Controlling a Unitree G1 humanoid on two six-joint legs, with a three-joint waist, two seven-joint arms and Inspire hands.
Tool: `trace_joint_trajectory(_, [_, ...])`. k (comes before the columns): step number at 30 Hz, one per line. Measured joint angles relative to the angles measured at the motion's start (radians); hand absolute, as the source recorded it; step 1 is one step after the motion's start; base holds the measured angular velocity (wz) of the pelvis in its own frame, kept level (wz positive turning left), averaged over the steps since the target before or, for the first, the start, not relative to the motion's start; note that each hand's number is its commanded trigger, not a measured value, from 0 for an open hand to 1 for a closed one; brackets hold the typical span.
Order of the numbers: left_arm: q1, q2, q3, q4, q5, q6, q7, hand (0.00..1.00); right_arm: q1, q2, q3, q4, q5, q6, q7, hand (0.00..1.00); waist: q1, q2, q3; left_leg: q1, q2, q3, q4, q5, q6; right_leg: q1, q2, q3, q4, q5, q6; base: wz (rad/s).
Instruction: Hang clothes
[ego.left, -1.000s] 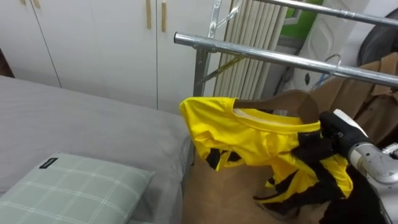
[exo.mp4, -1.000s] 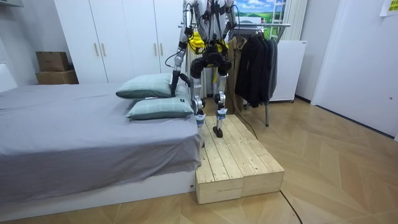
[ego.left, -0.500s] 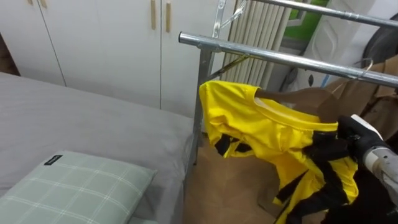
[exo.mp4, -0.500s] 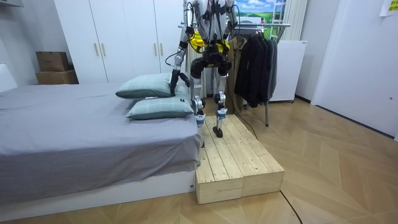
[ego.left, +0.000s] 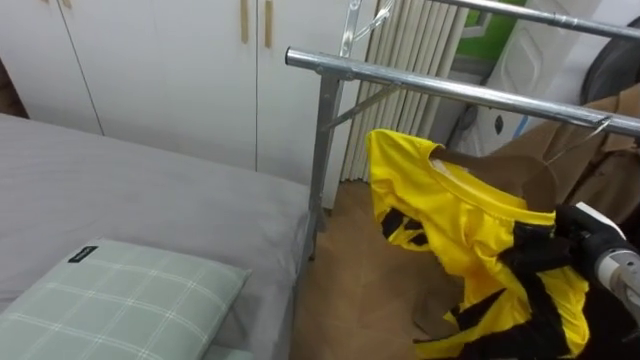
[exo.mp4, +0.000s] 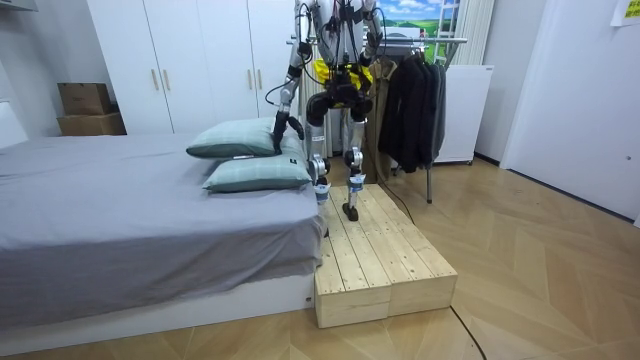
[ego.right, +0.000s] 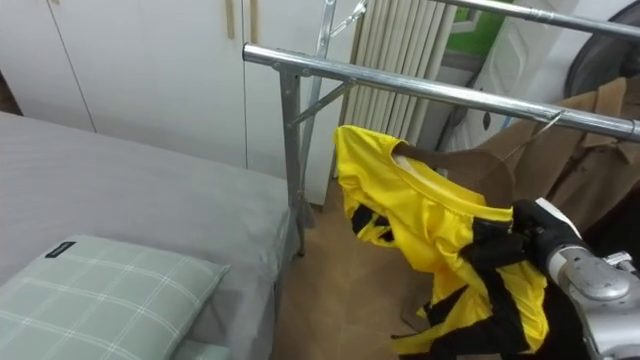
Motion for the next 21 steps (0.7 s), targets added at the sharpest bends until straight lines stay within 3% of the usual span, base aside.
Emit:
trace_joint_trajectory(9, [0.002,0.010,-0.009,0.000,0.000,0.000,0.000,0.00,-0.065,-0.028,0.060,0.040,-0.019,0.000,0.027,1.00,-0.005,-0.008,-0.0007,0.000,0.000,-0.002,0.000,0.000,0.000,0.002,-0.001,-0.004,0.000,0.000,-0.001,0.00])
trace_joint_trajectory(21, [0.009,0.030,-0.026,-0.008,0.000,-0.002,0.000,0.00,-0.076,-0.064,0.073,0.049,-0.122,-0.003,0.083,1.00,-0.005,-0.031,-0.0011,-0.002,0.000,-0.001,0.004,0.000,0.000,0.000,-0.002,-0.001,0.002,0.001,-0.001,0.00])
